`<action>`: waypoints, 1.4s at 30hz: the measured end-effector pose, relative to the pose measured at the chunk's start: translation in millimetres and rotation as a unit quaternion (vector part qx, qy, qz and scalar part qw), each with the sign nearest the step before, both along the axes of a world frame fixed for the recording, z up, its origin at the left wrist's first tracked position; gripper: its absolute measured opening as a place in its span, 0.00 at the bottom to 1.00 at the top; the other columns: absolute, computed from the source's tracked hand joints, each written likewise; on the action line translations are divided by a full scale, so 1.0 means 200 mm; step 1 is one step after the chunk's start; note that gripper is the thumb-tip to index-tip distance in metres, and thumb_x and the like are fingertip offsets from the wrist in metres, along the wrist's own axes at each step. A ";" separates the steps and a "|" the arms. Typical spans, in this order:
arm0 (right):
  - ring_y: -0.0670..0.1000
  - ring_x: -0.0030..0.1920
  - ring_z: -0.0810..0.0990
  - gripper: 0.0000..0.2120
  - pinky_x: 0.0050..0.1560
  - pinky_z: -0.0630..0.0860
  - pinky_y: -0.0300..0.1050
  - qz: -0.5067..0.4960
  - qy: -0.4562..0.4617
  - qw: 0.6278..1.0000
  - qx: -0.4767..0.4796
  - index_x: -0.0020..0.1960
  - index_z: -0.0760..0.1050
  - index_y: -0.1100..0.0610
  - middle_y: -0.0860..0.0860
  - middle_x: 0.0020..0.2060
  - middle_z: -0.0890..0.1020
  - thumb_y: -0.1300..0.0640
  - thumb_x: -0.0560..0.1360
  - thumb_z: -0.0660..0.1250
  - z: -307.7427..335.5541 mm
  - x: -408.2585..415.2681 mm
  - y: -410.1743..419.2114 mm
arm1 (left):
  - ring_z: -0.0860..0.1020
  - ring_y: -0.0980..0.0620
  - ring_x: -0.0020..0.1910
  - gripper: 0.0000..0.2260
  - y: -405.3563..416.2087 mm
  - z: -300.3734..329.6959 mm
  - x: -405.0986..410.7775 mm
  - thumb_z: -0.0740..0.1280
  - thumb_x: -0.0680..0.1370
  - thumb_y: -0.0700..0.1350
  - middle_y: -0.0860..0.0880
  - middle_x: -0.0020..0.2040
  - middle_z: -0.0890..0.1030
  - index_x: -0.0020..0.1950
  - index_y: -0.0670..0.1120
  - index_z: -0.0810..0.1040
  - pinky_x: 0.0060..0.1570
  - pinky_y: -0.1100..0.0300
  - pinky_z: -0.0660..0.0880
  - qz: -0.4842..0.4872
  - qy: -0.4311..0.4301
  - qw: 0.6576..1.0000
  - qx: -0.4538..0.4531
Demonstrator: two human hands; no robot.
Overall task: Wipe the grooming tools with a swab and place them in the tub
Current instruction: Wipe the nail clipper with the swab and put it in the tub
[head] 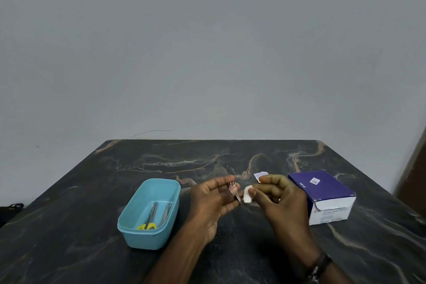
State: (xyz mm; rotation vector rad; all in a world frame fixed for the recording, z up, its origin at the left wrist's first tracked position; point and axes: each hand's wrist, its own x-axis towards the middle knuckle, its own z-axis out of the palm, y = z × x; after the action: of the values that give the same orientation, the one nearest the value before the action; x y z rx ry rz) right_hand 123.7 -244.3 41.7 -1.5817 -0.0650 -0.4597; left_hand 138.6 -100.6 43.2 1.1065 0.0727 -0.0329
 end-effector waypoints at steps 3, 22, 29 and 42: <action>0.53 0.36 0.86 0.12 0.31 0.77 0.36 0.041 0.039 0.993 0.100 0.50 0.76 0.62 0.57 0.36 0.86 0.71 0.69 0.73 0.02 -0.01 -0.01 | 0.84 0.43 0.47 0.08 0.00 0.00 -0.01 0.70 0.73 0.30 0.38 0.47 0.85 0.49 0.40 0.82 0.43 0.55 0.83 0.000 -0.005 1.000 0.018; 0.48 0.39 0.85 0.04 0.45 0.80 0.43 0.050 0.087 0.984 -0.146 0.40 0.84 0.54 0.48 0.35 0.86 0.57 0.73 0.72 0.00 -0.02 0.02 | 0.84 0.47 0.43 0.08 -0.01 0.00 -0.02 0.71 0.72 0.31 0.42 0.45 0.86 0.49 0.40 0.82 0.44 0.56 0.81 -0.007 -0.035 0.998 0.055; 0.44 0.32 0.77 0.09 0.36 0.72 0.36 0.093 0.093 0.983 -0.129 0.39 0.84 0.57 0.51 0.31 0.84 0.57 0.76 0.69 0.00 -0.02 0.02 | 0.84 0.52 0.42 0.08 -0.02 0.00 -0.01 0.71 0.73 0.33 0.45 0.44 0.87 0.51 0.40 0.82 0.41 0.61 0.79 -0.004 -0.049 0.994 0.099; 0.46 0.28 0.72 0.14 0.29 0.64 0.39 0.158 0.220 0.962 0.037 0.45 0.81 0.69 0.56 0.31 0.79 0.57 0.76 0.68 0.03 -0.02 0.01 | 0.85 0.45 0.47 0.07 -0.02 -0.01 -0.01 0.69 0.74 0.32 0.40 0.46 0.86 0.50 0.38 0.83 0.45 0.55 0.82 -0.020 -0.079 0.992 0.100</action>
State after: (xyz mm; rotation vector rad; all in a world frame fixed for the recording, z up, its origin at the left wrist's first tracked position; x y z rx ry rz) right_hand 120.3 -243.1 46.7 -1.5325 0.0396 0.1431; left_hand 135.8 -105.0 41.2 1.3071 -0.0904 0.0277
